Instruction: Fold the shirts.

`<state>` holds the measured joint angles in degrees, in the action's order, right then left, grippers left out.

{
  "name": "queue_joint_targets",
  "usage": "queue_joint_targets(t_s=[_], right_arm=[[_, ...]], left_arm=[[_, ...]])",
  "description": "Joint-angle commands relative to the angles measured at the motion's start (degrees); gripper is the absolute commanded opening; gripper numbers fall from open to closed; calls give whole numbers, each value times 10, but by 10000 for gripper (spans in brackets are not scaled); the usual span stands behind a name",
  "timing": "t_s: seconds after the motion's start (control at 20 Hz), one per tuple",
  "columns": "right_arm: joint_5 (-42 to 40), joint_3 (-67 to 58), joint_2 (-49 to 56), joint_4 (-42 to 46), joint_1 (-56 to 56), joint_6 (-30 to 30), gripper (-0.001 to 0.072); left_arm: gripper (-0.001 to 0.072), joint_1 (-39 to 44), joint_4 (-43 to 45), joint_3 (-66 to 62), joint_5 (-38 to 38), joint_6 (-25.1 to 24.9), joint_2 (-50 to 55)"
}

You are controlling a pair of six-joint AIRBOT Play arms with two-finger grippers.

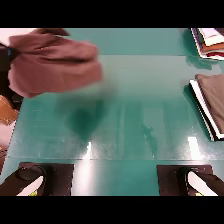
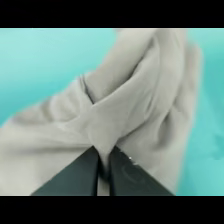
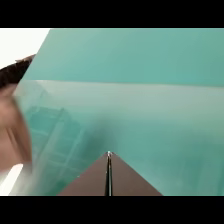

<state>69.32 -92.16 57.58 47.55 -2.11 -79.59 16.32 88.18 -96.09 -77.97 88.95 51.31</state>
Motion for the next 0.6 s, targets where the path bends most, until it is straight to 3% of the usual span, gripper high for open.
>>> queue_joint_targets(t_s=[0.0,0.2,0.3,0.4,0.55], right_arm=[[23,-50,25,2,0,0,16],[62,-57,42,2,0,0,16],[77,-57,47,2,0,0,16],[81,-57,50,3,0,0,16],[81,-57,50,3,0,0,16]], left_arm=[[26,101,-14,-44,17,-10,77],[46,208,-66,-44,19,-11,223],[601,240,-114,-44,33,-15,287],[621,248,-118,-45,49,-27,329],[621,196,-31,-43,59,-25,338]])
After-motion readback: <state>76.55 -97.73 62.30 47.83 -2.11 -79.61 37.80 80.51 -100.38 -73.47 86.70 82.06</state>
